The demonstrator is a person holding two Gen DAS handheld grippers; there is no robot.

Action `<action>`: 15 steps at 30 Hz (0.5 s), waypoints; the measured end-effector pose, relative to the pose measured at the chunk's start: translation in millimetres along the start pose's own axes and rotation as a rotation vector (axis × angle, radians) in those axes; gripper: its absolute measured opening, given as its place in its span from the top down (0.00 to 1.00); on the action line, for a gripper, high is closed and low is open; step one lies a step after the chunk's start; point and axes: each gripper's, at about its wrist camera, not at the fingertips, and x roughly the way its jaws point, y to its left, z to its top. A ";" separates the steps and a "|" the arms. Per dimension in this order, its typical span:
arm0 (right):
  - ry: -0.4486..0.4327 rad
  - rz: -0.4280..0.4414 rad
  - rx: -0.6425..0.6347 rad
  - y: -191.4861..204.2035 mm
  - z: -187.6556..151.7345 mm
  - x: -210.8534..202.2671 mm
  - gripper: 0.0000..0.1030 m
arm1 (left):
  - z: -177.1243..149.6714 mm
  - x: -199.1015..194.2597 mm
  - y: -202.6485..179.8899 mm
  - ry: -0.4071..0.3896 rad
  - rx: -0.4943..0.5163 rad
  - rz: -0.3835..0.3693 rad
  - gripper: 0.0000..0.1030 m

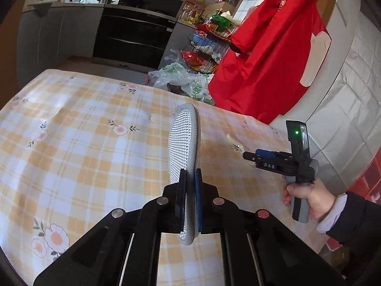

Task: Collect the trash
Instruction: 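Grasp the bagged cream glove with the right gripper while the left holds the scrubber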

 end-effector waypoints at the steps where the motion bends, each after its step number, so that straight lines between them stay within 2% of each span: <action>1: 0.013 -0.006 0.009 -1.2 1.1 4.7 0.45 | -2.9 -5.2 3.4 0.001 -0.008 -0.003 0.93; 3: 0.024 -0.010 0.026 -3.7 2.6 11.3 0.45 | -7.5 -10.4 5.3 -0.001 -0.018 -0.004 0.93; 4: 0.031 -0.005 0.034 -4.3 3.2 13.9 0.48 | -9.7 -13.3 5.4 -0.003 -0.024 -0.008 0.93; 5: 0.042 -0.001 0.038 -4.1 3.0 15.6 0.58 | -11.9 -15.8 5.5 -0.003 -0.031 -0.014 0.93; 6: 0.040 -0.004 0.035 -3.1 1.7 13.6 0.64 | -13.7 -17.6 5.2 -0.003 -0.034 -0.016 0.93; 7: 0.037 0.005 0.028 -1.6 0.5 11.2 0.75 | -14.8 -19.0 5.3 -0.004 -0.034 -0.014 0.93; 11: -0.005 0.042 0.017 3.3 -13.1 -9.7 0.76 | -21.9 -29.5 0.1 -0.013 -0.014 -0.007 0.93; 15: -0.061 0.096 0.071 1.7 -35.2 -38.8 0.76 | -26.4 -41.0 -2.2 -0.018 -0.026 -0.018 0.93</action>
